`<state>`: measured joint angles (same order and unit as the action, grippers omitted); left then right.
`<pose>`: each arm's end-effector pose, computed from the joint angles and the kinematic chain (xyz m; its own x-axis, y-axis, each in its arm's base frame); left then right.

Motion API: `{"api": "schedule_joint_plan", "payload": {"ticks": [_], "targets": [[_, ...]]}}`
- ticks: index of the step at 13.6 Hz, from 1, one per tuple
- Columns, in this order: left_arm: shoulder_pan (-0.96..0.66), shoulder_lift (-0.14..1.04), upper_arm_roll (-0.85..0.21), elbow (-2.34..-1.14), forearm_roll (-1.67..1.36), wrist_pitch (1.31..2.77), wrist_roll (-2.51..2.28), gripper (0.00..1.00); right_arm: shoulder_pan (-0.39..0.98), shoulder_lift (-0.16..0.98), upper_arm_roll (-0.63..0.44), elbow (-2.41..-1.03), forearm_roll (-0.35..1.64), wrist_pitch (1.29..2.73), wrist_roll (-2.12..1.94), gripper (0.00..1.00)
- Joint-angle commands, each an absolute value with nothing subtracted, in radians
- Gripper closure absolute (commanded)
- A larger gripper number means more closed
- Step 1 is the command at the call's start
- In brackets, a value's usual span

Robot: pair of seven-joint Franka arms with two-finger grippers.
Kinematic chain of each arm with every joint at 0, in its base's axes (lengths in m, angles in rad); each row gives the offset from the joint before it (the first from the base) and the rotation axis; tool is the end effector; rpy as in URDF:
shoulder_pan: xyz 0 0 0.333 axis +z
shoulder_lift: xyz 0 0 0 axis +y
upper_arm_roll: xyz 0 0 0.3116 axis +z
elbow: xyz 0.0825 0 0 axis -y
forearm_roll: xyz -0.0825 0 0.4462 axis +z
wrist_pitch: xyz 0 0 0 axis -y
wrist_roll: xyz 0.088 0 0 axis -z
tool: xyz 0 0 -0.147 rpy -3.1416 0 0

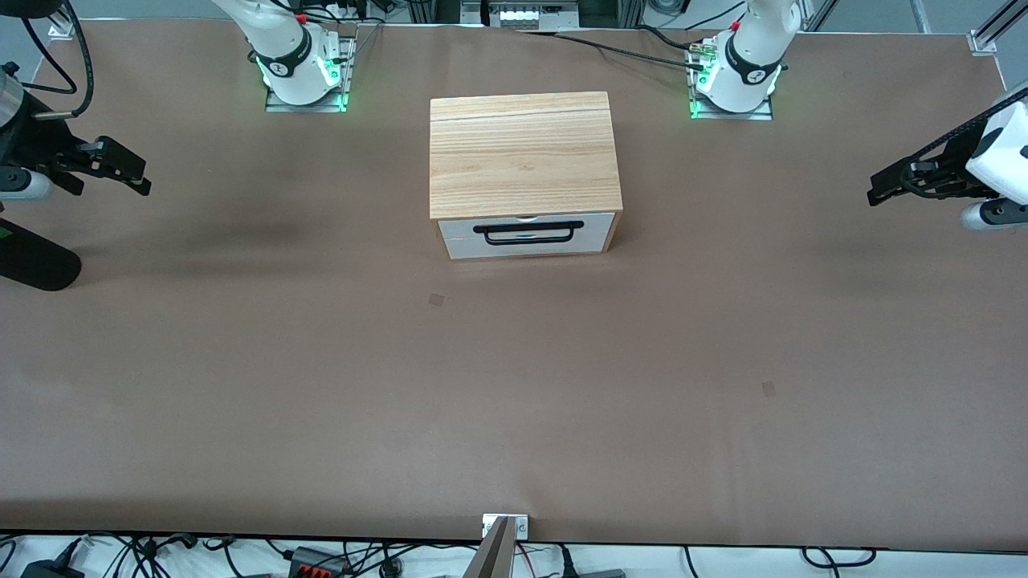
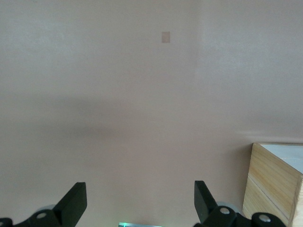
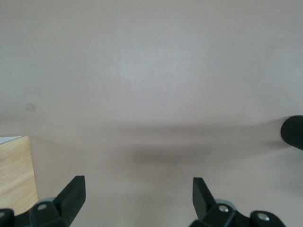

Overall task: Pull top drawer with both arms simultaneously
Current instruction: 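Move both grippers from rest toward the drawer's black handle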

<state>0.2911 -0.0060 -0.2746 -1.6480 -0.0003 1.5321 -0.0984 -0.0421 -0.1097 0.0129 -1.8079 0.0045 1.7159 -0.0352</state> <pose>0.6029 0.0096 0.5397 0.9874 0.1147 -0.1092 0.1141 -0.9934 -0.0121 0.5913 -0.0164 0.5315 0.9998 0.0053 0.0178 0.0053 -1.0000 -0.0024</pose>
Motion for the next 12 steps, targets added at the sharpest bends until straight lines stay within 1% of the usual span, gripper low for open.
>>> {"api": "schedule_joint_plan", "payload": {"ticks": [1, 6, 8, 12], "targets": [[0.301, -0.006, -0.275, -1.634, -0.026, 1.523, -0.075, 0.0, -0.054, -0.121, 0.021, -1.824, 0.012, 1.735, -0.035, 0.0], [0.304, 0.003, -0.273, -1.631, -0.061, 1.519, -0.075, 0.0, -0.054, -0.118, 0.021, -1.821, 0.009, 1.73, -0.037, 0.0], [0.305, 0.017, -0.272, -1.632, -0.136, 1.519, -0.037, 0.0, -0.06, -0.104, 0.021, -1.819, 0.009, 1.724, -0.041, 0.0], [0.296, 0.051, -0.278, -1.629, -0.256, 1.52, 0.0, 0.0, -0.064, -0.023, 0.012, -1.805, 0.011, 1.726, -0.031, 0.0]]}}
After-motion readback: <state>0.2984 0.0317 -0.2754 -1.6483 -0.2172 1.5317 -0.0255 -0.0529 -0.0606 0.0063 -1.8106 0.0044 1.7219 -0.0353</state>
